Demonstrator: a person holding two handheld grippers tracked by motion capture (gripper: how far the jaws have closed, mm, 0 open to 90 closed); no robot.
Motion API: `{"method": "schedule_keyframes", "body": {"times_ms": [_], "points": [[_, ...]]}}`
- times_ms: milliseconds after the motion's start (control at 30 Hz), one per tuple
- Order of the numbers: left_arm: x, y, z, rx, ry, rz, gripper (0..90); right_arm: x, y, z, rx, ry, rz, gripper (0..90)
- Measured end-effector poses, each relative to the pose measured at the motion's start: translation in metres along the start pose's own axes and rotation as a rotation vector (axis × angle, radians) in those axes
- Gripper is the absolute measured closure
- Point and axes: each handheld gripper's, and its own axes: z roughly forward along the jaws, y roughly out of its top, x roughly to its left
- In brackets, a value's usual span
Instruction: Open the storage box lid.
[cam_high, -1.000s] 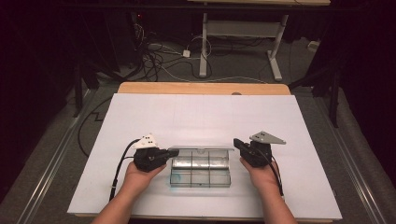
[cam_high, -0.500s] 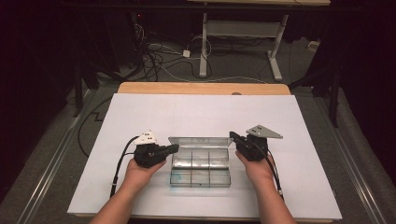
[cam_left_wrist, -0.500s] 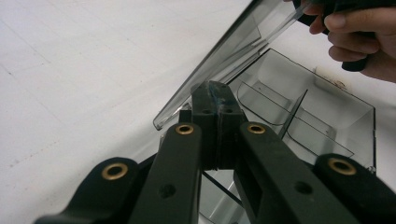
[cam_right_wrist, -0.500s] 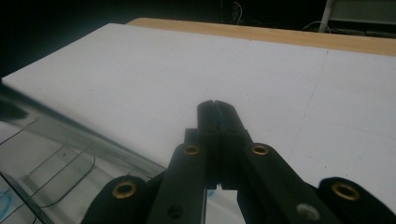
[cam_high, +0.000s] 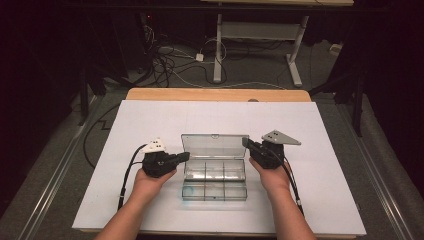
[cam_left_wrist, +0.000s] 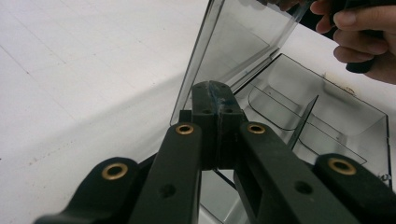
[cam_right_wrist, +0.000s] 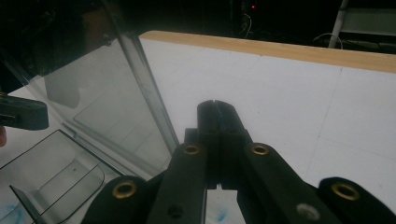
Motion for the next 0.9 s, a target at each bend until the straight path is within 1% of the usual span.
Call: {"method": "schedule_keyframes", "body": {"times_ms": [200, 267, 333, 567, 633, 733, 800, 833, 900], "points": [[0.000, 0.000, -0.002, -0.002, 0.006, 0.000, 87.7, -0.002, 0.001, 0.004, -0.002, -0.011, 0.006, 90.0], [-0.001, 0.000, -0.003, 0.000, 0.009, 0.009, 87.7, -0.003, 0.001, 0.006, -0.001, -0.012, 0.008, 90.0], [-0.001, 0.001, -0.004, -0.003, 0.009, 0.009, 87.7, -0.004, 0.001, 0.007, 0.000, -0.014, 0.010, 90.0], [-0.001, 0.002, -0.016, -0.019, 0.018, 0.013, 87.7, -0.006, 0.002, 0.011, 0.002, -0.016, 0.013, 90.0], [0.000, 0.002, -0.018, -0.023, 0.032, 0.014, 87.7, -0.007, 0.002, 0.012, 0.003, -0.015, 0.013, 90.0], [0.004, 0.001, -0.021, -0.029, 0.064, -0.002, 87.7, -0.007, 0.002, 0.013, 0.005, -0.017, 0.011, 90.0], [0.008, 0.000, -0.019, -0.008, 0.103, -0.018, 87.7, -0.008, 0.003, 0.013, 0.005, -0.017, 0.009, 90.0], [0.011, -0.001, -0.017, 0.000, 0.112, -0.036, 87.7, -0.008, 0.003, 0.013, 0.004, -0.015, 0.008, 90.0], [0.015, -0.001, -0.012, 0.008, 0.125, -0.045, 87.7, -0.009, 0.003, 0.014, 0.004, -0.015, 0.007, 90.0]]}}
